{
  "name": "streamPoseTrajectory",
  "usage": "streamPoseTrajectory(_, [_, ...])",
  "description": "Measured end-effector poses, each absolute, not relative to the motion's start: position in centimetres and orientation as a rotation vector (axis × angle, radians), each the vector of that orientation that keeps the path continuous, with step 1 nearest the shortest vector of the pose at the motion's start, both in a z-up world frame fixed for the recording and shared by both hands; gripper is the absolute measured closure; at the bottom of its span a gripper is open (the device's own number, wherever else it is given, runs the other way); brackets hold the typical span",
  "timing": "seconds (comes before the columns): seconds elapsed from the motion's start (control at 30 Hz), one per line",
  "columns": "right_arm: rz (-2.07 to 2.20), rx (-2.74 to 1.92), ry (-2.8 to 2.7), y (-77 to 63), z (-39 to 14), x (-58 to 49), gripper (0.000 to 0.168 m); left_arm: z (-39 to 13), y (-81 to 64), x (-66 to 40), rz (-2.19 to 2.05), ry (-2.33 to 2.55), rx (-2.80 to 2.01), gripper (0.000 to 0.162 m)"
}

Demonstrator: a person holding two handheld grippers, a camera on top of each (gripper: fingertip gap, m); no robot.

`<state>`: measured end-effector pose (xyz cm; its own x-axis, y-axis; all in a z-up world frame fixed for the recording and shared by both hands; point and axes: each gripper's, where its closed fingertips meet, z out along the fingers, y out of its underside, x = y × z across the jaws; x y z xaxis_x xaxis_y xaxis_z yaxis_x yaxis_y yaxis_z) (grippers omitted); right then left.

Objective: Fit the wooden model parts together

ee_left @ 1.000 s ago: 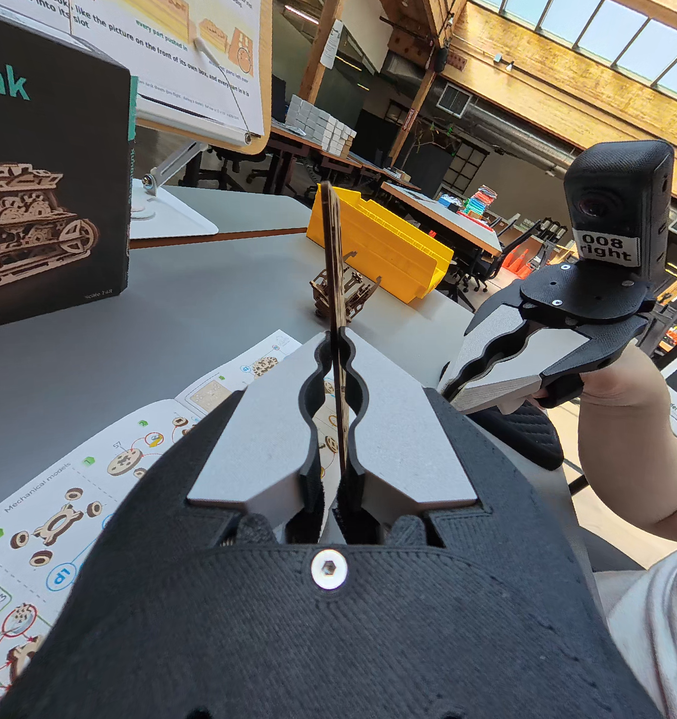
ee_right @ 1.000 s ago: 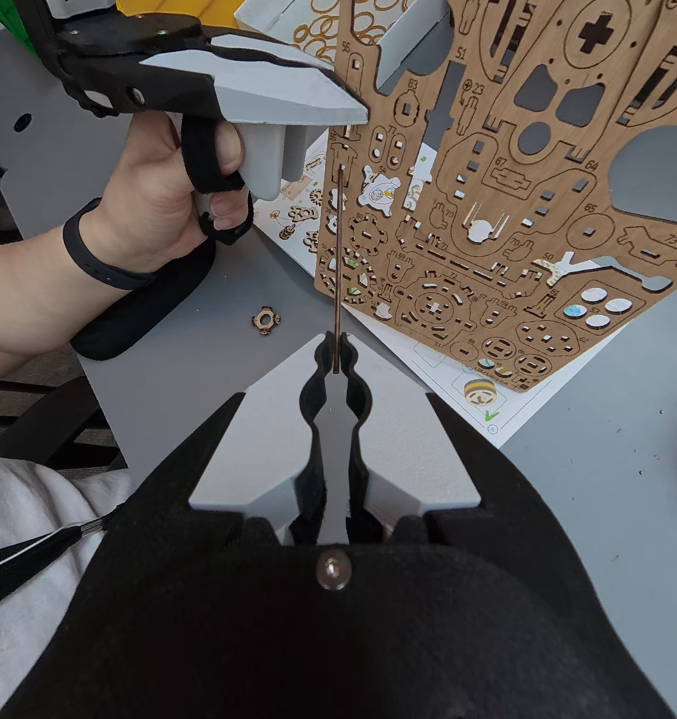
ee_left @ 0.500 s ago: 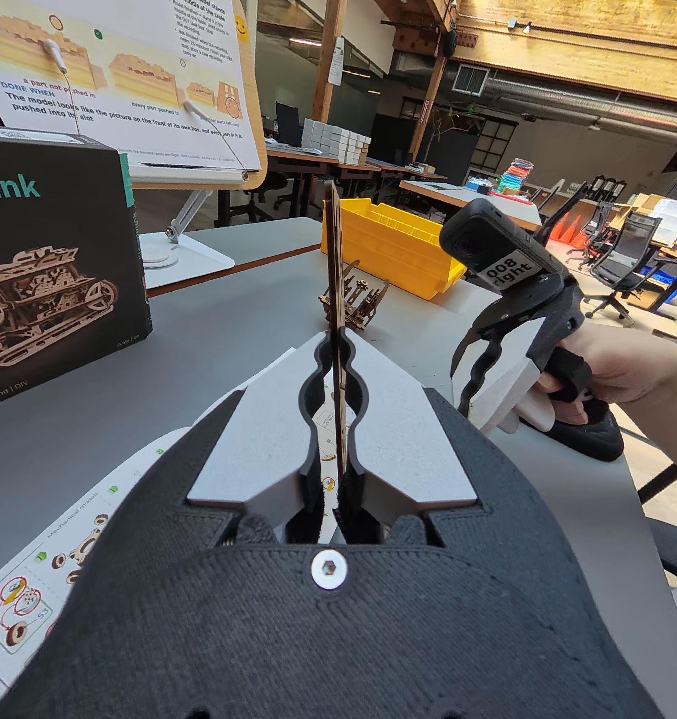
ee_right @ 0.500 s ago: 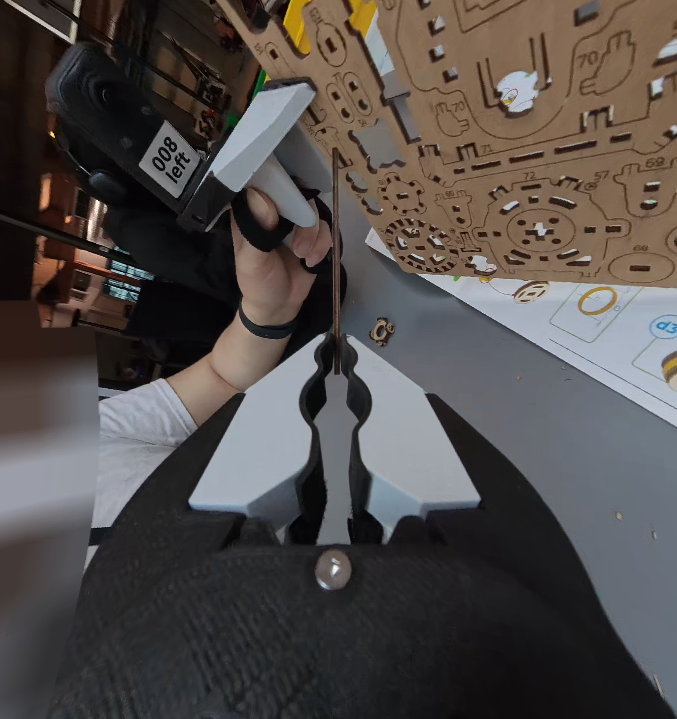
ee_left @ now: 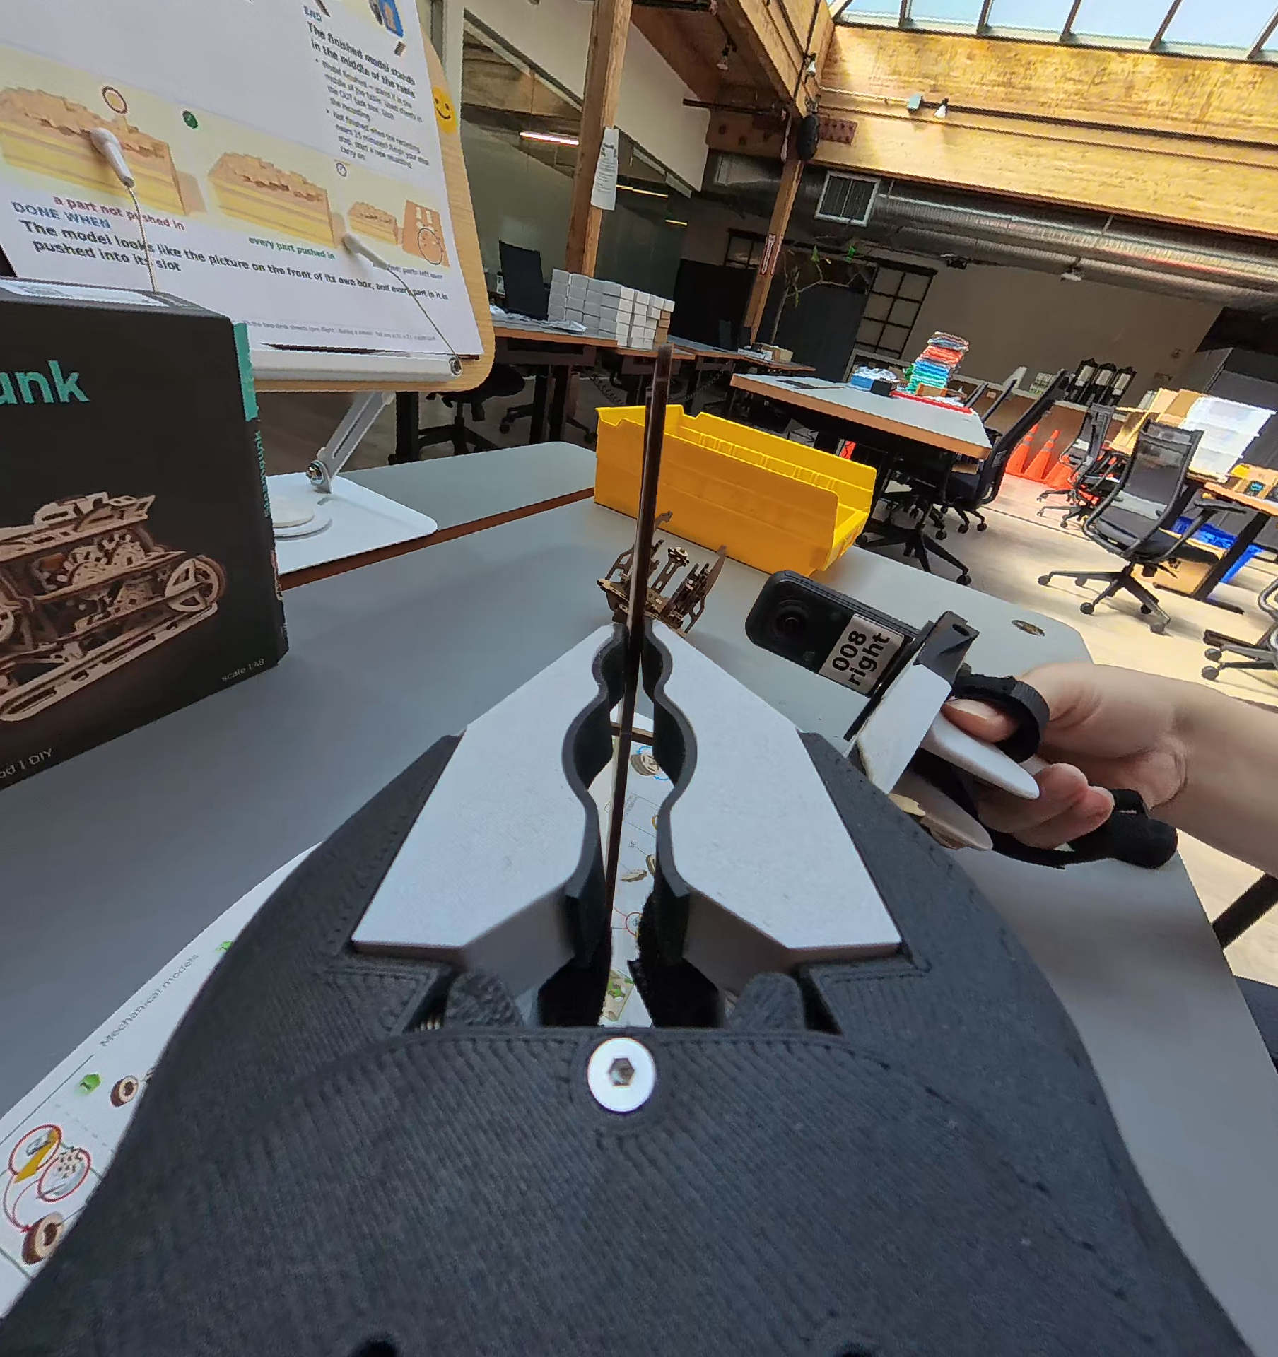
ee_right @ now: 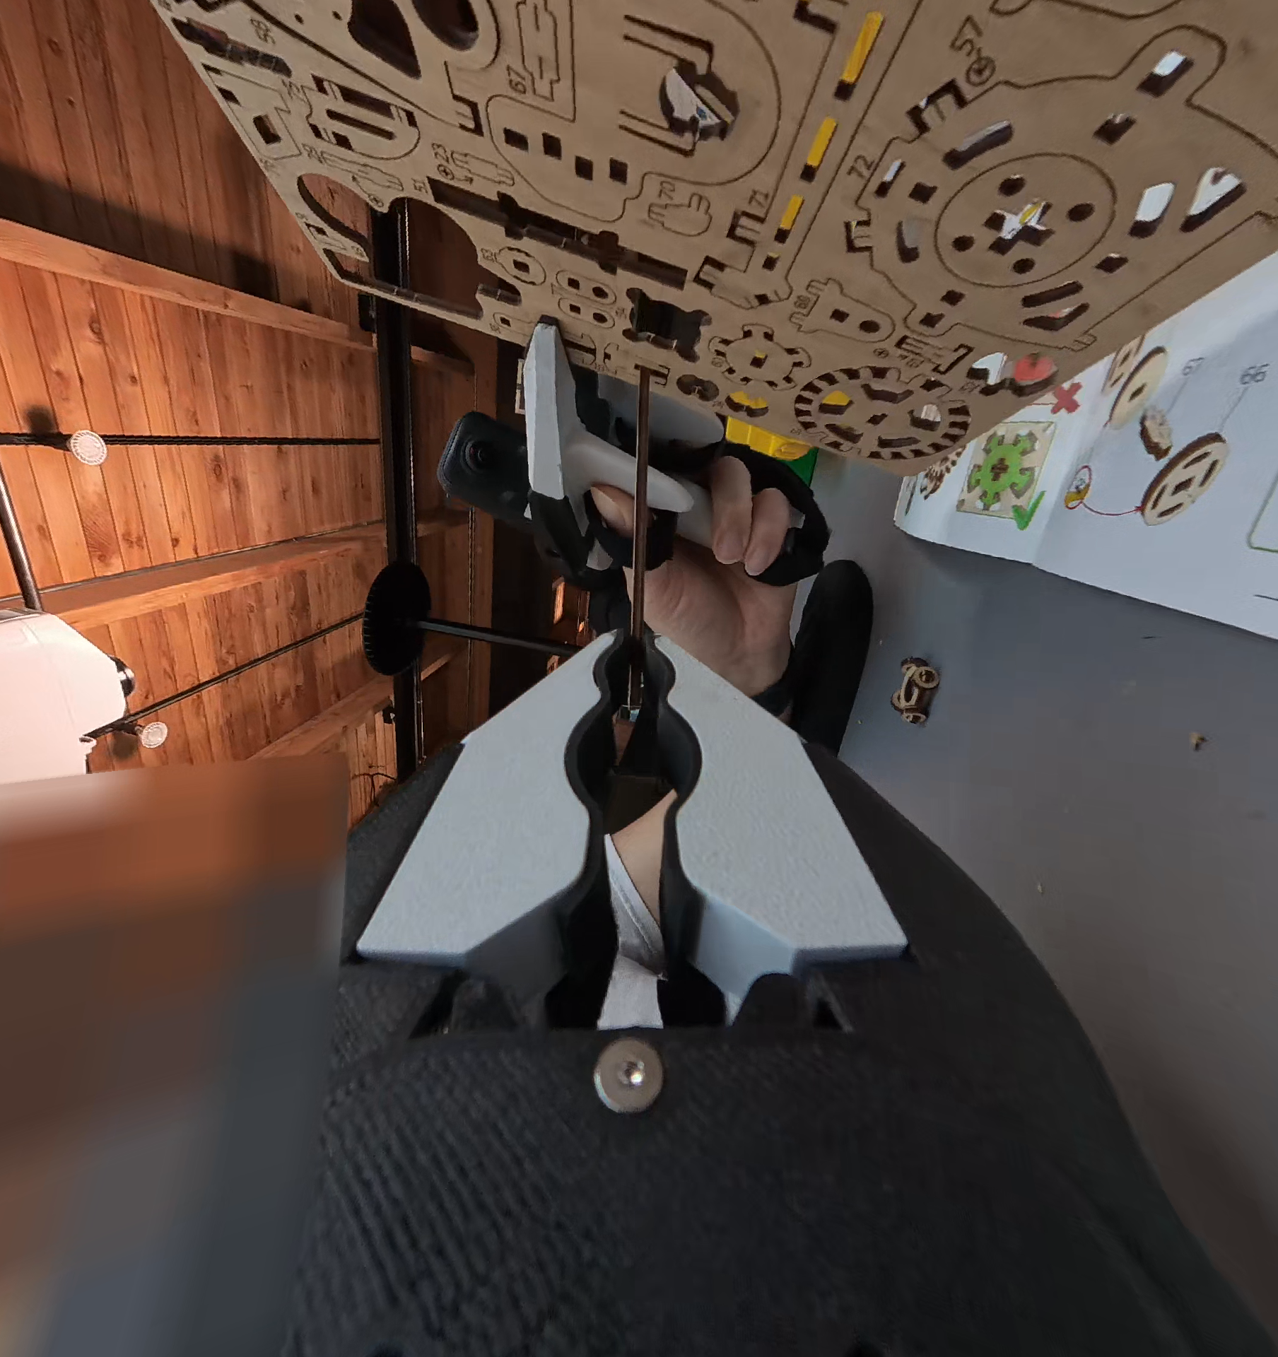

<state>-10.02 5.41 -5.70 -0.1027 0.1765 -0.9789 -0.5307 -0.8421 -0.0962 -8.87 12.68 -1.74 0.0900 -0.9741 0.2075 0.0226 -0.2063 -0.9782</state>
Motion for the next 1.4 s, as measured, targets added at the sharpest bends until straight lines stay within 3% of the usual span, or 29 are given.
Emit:
streamPoseTrajectory(0.33, [1.736, -1.635, 0.238, 5.7, -4.9, -10.3, 0.168, -2.0, 12.8, -8.7, -1.354, 0.984, -1.432, 0.161])
streamPoseTrajectory(0.73, [1.800, -1.612, 0.313, 6.8, -7.8, -10.3, 0.168, -2.9, 13.8, -8.9, -1.434, 0.913, -1.525, 0.161])
streamPoseTrajectory(1.1, [1.711, -1.617, 0.190, 6.6, -1.7, -9.4, 0.166, -3.1, 13.2, -8.5, -1.404, 0.961, -1.505, 0.162])
streamPoseTrajectory(1.4, [1.707, -1.667, 0.196, 7.0, -2.8, -7.8, 0.168, -3.2, 13.4, -8.6, -1.399, 0.945, -1.525, 0.161])
